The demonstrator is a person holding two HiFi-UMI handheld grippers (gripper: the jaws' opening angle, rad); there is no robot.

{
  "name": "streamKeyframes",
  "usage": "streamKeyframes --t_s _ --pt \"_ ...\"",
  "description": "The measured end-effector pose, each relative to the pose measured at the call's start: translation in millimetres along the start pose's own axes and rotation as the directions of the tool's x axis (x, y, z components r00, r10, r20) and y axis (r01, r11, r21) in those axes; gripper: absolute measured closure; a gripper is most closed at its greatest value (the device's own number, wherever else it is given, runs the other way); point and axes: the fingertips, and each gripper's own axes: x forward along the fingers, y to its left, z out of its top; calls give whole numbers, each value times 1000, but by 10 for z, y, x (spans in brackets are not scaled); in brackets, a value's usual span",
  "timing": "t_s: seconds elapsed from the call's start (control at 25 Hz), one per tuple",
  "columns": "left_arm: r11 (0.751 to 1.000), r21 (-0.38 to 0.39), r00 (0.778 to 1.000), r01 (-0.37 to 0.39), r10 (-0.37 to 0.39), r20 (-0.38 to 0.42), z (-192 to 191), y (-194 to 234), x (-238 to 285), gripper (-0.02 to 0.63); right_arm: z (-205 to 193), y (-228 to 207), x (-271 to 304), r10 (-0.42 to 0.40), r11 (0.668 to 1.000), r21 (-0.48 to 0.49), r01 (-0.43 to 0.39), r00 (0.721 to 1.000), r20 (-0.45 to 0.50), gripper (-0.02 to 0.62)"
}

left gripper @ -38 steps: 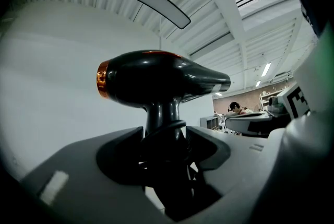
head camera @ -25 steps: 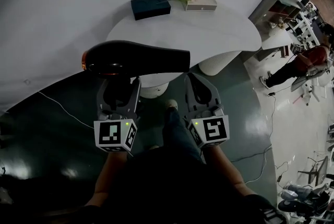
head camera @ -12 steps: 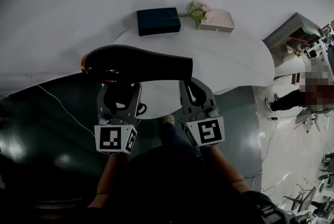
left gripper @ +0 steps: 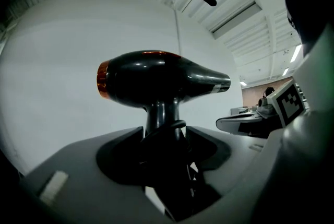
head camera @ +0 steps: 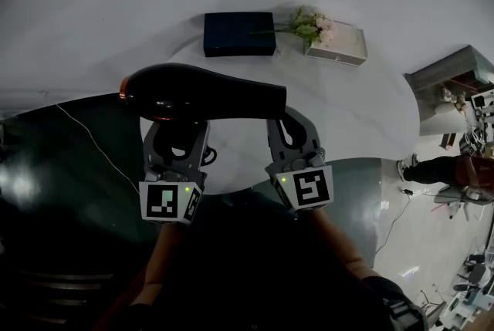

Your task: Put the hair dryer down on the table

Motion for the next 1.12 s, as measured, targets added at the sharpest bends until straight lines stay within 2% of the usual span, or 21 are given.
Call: streamKeyframes --t_s 0.32,0.48,0.72,1.12 --pt "1000 -5 999 -27 27 -38 -107 85 272 344 -166 -147 332 49 998 30 -48 999 -19 583" --pt "999 -22 997 -24 22 -76 -202 140 360 344 -218 -168 420 48 997 56 -46 999 -22 583" --pt "998 -47 992 39 -45 -122 -374 199 487 344 -300 -172 473 5 999 44 -3 999 -47 583" --pt "989 -72 970 126 -138 -201 -776 310 687 344 -524 -178 558 -69 997 16 71 993 -100 583"
